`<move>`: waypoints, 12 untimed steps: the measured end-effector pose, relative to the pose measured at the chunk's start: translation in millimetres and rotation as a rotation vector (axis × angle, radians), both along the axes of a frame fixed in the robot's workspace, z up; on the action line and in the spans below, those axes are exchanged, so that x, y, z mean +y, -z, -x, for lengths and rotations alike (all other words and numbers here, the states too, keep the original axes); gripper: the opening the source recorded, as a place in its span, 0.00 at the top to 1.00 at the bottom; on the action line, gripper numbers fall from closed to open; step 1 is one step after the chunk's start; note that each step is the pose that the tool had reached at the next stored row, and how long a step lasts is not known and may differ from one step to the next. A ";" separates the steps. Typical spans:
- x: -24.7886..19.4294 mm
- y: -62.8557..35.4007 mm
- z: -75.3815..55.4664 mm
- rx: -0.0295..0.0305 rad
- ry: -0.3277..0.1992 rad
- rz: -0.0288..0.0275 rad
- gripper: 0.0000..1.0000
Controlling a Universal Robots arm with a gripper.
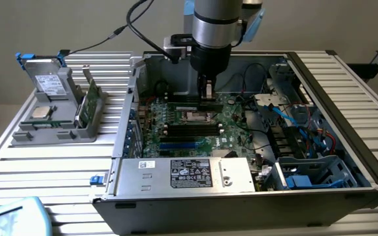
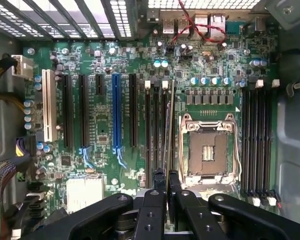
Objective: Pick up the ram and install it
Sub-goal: 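Insert the ram into the slot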
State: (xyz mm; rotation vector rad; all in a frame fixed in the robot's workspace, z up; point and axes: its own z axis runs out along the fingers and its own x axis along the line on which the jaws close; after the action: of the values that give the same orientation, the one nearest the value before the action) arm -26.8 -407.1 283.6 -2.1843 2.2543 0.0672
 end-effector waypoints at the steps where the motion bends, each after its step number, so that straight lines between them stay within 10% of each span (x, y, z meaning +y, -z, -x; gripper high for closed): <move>1: 0.0 1.8 0.0 -0.0001 0.007 -0.0001 0.86; 10: 0.0 17.7 -0.7 -0.0001 0.013 0.0036 0.86; 12: 0.0 18.3 -0.7 -0.0002 0.013 0.0233 0.86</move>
State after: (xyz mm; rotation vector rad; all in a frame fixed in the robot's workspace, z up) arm -26.0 -407.0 265.3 -2.1807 2.2803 0.0409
